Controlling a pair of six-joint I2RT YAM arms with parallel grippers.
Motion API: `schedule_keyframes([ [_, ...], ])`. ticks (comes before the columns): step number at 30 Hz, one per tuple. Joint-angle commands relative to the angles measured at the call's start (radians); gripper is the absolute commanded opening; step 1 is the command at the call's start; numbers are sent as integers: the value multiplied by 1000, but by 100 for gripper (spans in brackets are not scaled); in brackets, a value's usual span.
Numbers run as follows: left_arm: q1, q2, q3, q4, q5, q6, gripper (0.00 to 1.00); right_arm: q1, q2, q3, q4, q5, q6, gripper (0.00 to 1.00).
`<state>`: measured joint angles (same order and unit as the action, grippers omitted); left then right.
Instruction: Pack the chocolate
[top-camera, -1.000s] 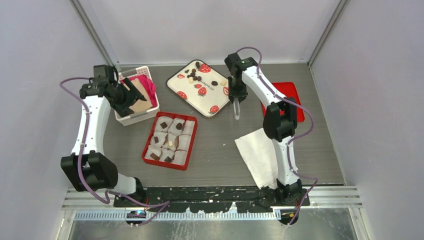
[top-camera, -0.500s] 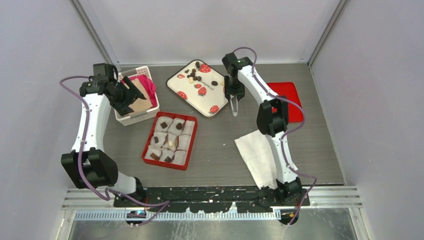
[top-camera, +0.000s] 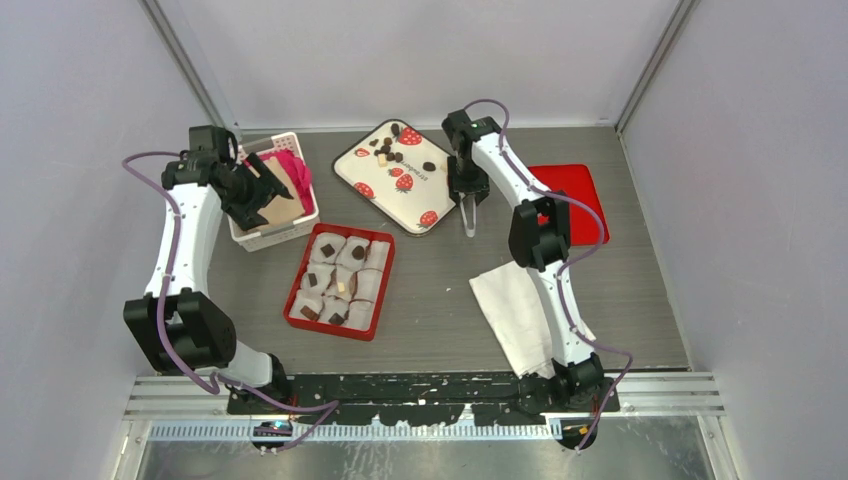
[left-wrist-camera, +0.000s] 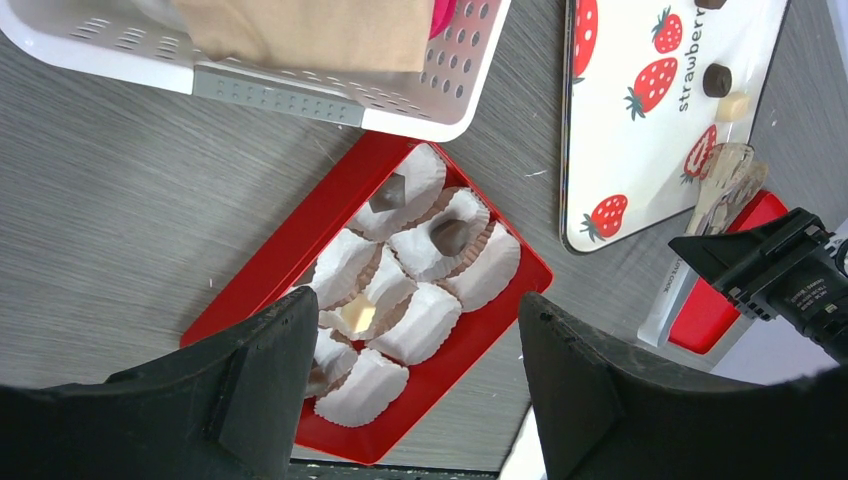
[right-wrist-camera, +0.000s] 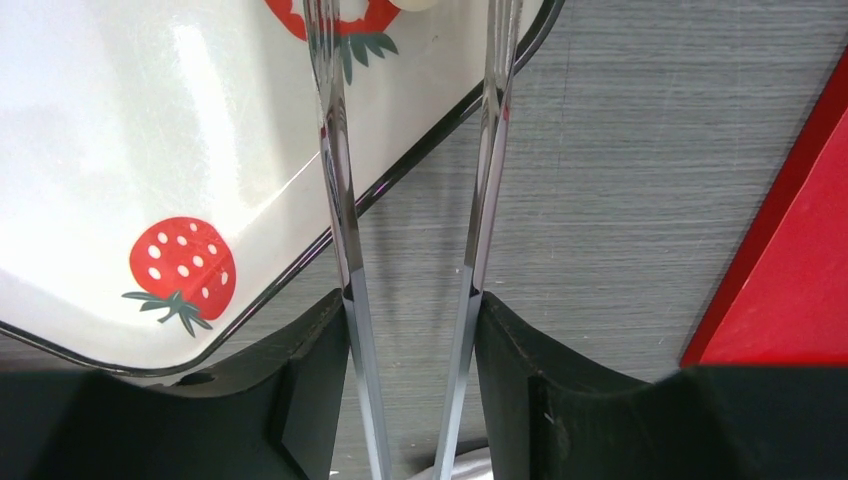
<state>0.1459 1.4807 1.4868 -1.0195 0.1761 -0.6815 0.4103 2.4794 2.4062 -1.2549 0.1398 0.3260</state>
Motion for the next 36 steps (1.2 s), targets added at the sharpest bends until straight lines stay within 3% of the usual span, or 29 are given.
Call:
schedule_keyframes([
  [1, 8, -1, 47, 39, -6, -12, 74, 1, 2, 63, -2, 12, -12, 51],
  [9, 9, 5, 54, 39, -7, -18, 74, 1, -3, 69, 0, -6, -9, 38],
  [16, 8, 2, 54, 38, -5, -18, 74, 1, -35, 58, 6, -16, -5, 15],
  [21, 9, -5, 46, 37, 6, -17, 74, 2, -136, -48, 100, -73, 25, 1],
  [29, 8, -31, 26, 41, 16, -16, 74, 33, -241, -126, 102, -169, 20, 1],
  [36, 8, -53, 7, 42, 31, -7, 73, 140, -388, -290, 123, -230, -31, 1],
])
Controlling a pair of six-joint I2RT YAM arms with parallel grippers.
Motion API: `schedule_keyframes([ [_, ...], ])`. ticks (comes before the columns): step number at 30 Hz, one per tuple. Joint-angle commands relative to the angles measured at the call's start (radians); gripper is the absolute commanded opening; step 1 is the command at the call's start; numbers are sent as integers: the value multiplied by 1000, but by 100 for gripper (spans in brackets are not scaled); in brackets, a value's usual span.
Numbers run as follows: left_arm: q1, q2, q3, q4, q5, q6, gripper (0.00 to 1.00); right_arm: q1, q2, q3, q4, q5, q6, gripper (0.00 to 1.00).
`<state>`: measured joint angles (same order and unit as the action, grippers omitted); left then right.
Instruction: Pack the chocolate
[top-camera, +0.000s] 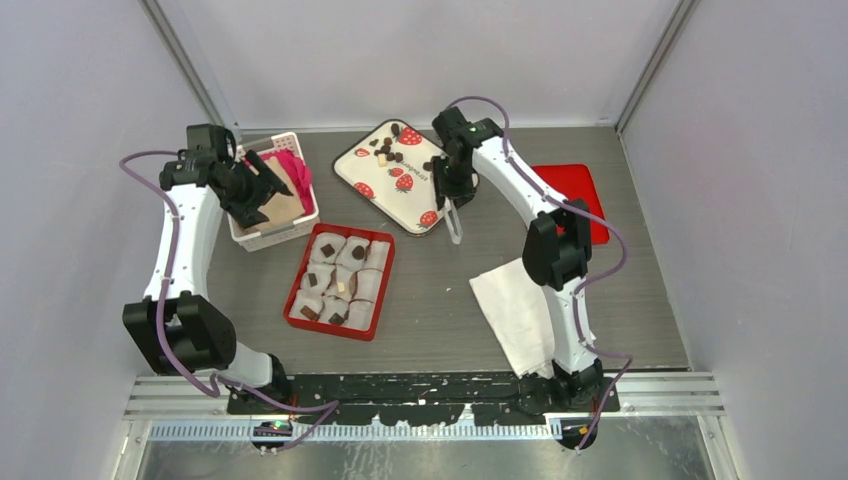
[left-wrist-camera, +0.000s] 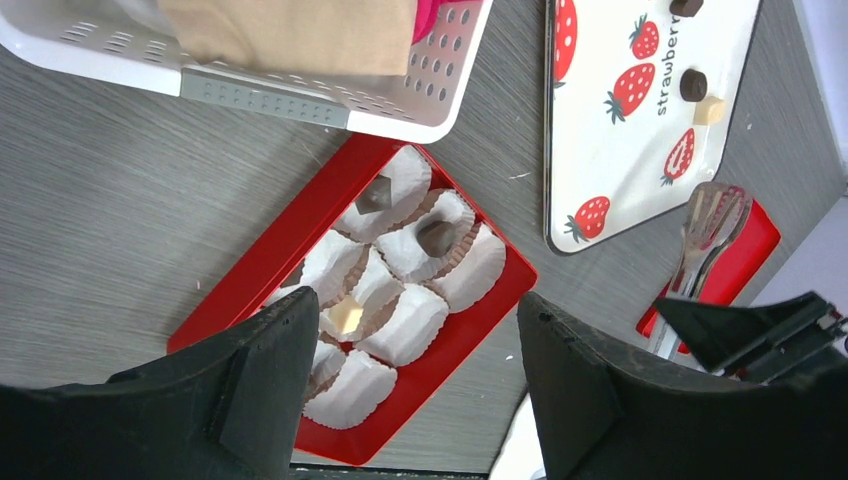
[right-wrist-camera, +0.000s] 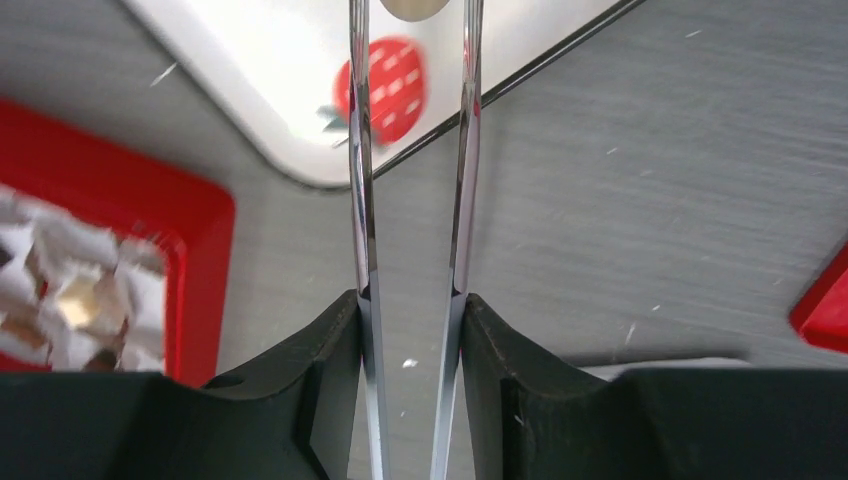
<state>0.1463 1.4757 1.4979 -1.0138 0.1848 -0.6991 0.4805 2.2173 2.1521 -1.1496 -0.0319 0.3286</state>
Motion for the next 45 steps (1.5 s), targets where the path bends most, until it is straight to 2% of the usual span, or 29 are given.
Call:
schedule_keyframes([
  [1, 8, -49, -6, 37, 21, 12, 73, 92, -144, -53, 13, -64, -37, 1],
  [10, 8, -66, -18, 37, 37, 17, 74, 341, -264, -187, 3, -65, -33, 1],
  [13, 7, -73, -26, 36, 35, 19, 73, 379, -266, -215, 9, -79, -19, 1],
  [23, 8, -94, -39, 40, 34, 15, 74, 401, -191, -229, 2, -65, -27, 2],
  [45, 8, -102, -45, 37, 30, 12, 73, 428, -160, -256, 20, -104, -61, 7],
])
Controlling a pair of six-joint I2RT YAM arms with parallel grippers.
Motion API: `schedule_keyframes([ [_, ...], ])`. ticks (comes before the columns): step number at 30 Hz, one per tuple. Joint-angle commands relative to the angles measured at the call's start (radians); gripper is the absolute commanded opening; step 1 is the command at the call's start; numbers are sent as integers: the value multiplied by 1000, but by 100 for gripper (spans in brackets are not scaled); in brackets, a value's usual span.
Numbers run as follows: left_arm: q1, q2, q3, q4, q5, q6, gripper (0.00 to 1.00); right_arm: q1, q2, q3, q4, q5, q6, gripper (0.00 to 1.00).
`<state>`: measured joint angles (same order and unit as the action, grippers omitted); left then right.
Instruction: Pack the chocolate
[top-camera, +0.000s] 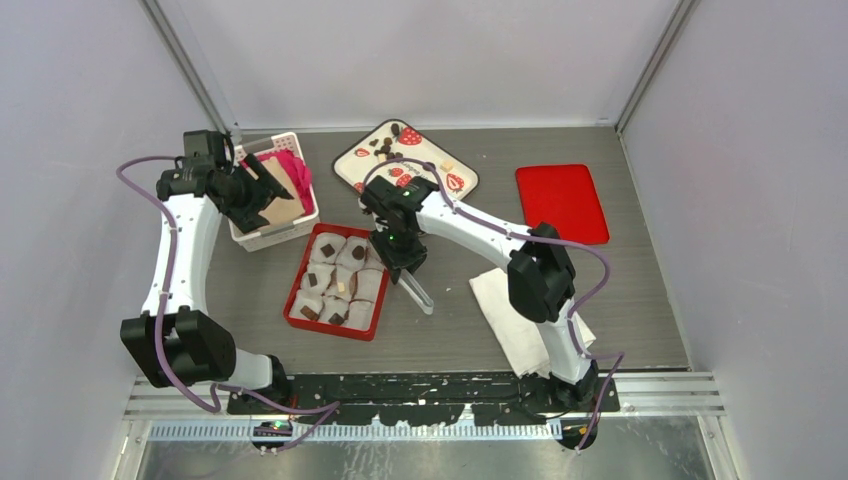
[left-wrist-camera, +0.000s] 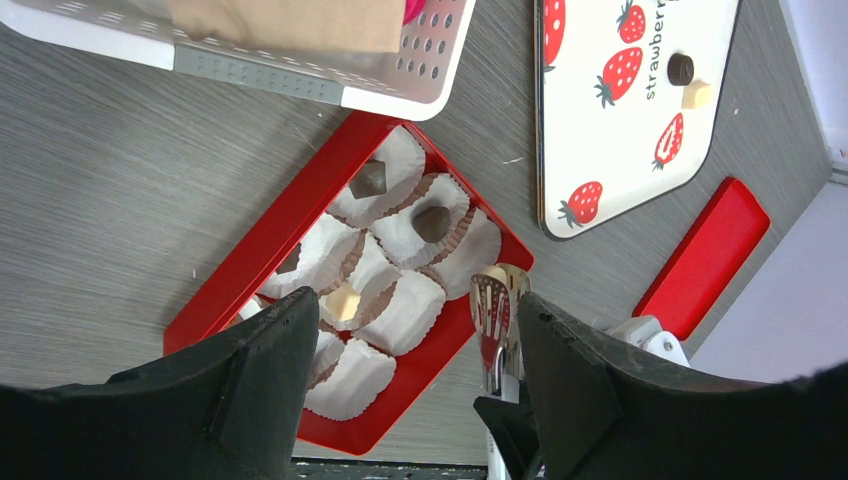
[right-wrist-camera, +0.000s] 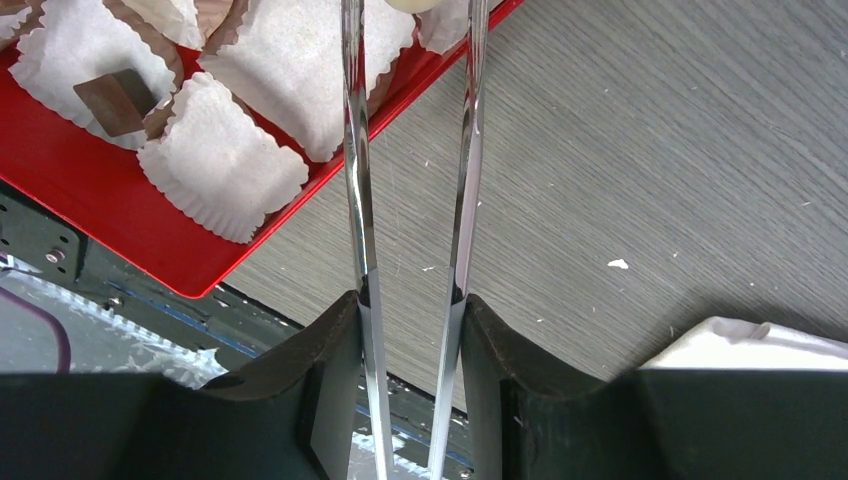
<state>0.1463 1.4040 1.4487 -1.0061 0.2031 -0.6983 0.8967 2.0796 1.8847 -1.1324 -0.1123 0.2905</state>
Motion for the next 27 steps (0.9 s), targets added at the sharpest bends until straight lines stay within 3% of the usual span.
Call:
schedule_keyframes([
  [1, 8, -32, 3, 30, 12, 10, 74, 15, -24, 12, 1, -23, -24, 7],
  [8, 9, -40, -8, 29, 11, 8, 73, 19, -24, 9, -12, 4, -19, 7],
  [13, 9, -42, -11, 29, 13, 6, 73, 20, -25, 6, -13, 10, -14, 19],
  [27, 8, -56, -17, 25, 12, 8, 74, 20, -39, -3, -4, 56, 13, 37],
])
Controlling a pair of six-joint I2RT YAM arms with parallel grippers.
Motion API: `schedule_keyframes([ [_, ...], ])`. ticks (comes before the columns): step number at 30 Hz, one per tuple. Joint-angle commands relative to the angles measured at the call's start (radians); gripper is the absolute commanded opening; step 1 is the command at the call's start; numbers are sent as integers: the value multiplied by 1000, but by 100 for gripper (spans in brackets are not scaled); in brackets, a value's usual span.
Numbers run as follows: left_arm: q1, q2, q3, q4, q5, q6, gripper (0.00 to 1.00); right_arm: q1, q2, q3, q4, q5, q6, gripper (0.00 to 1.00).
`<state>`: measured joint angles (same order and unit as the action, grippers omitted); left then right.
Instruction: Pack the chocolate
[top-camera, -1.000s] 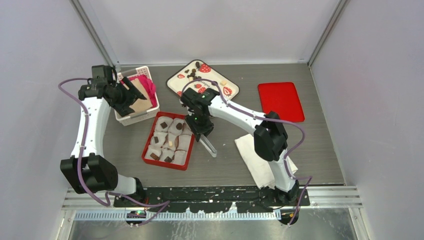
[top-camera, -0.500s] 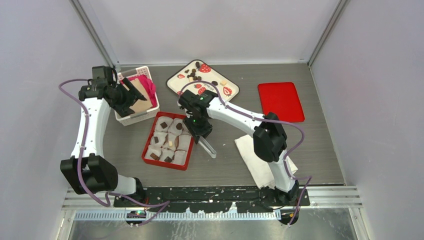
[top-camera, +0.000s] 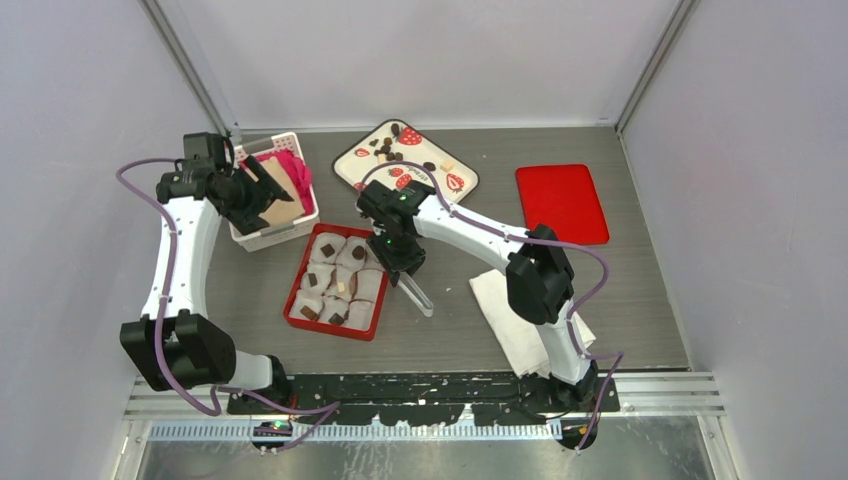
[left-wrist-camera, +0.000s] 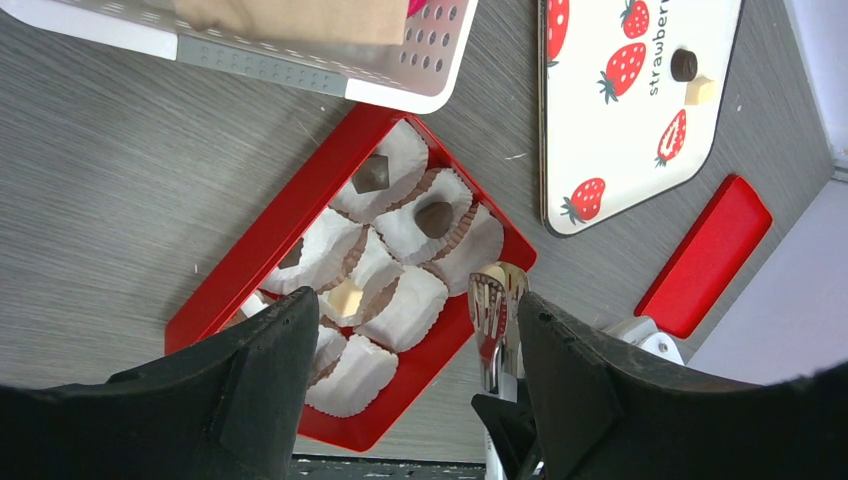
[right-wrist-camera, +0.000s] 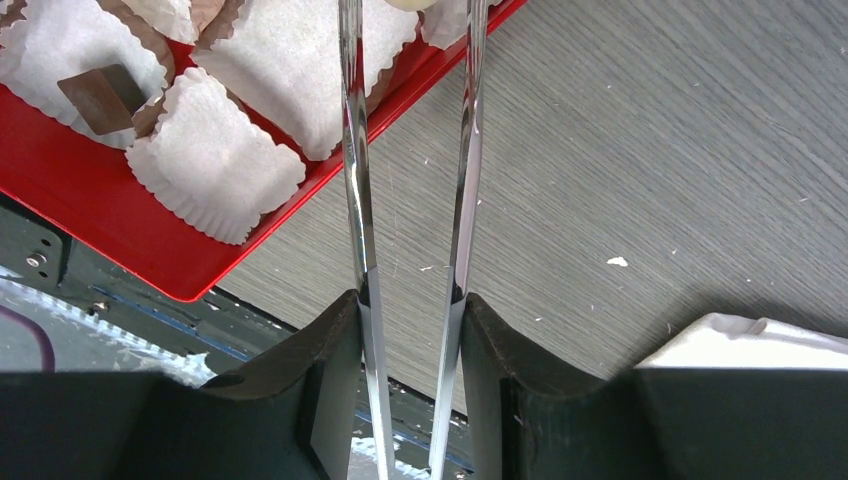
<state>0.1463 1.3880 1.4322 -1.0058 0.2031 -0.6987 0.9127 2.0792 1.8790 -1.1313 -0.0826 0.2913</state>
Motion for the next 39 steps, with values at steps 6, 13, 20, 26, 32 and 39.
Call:
schedule_keyframes([
  [6, 9, -44, 0, 22, 13, 8, 73, 4, -41, 3, -2, 33, 17, 41],
  [13, 8, -51, -8, 21, 12, 8, 73, 5, -42, 1, -2, 32, 19, 43],
  [20, 8, -56, -10, 19, 12, 6, 74, 5, -43, 0, -2, 32, 19, 46],
  [26, 8, -54, -9, 21, 12, 9, 73, 4, -41, 1, 1, 30, 20, 47],
  [32, 9, -49, -5, 21, 9, 13, 74, 3, -40, 9, 1, 33, 22, 47],
  [39, 10, -46, -5, 21, 7, 13, 74, -5, -50, 127, -23, 59, 17, 42],
])
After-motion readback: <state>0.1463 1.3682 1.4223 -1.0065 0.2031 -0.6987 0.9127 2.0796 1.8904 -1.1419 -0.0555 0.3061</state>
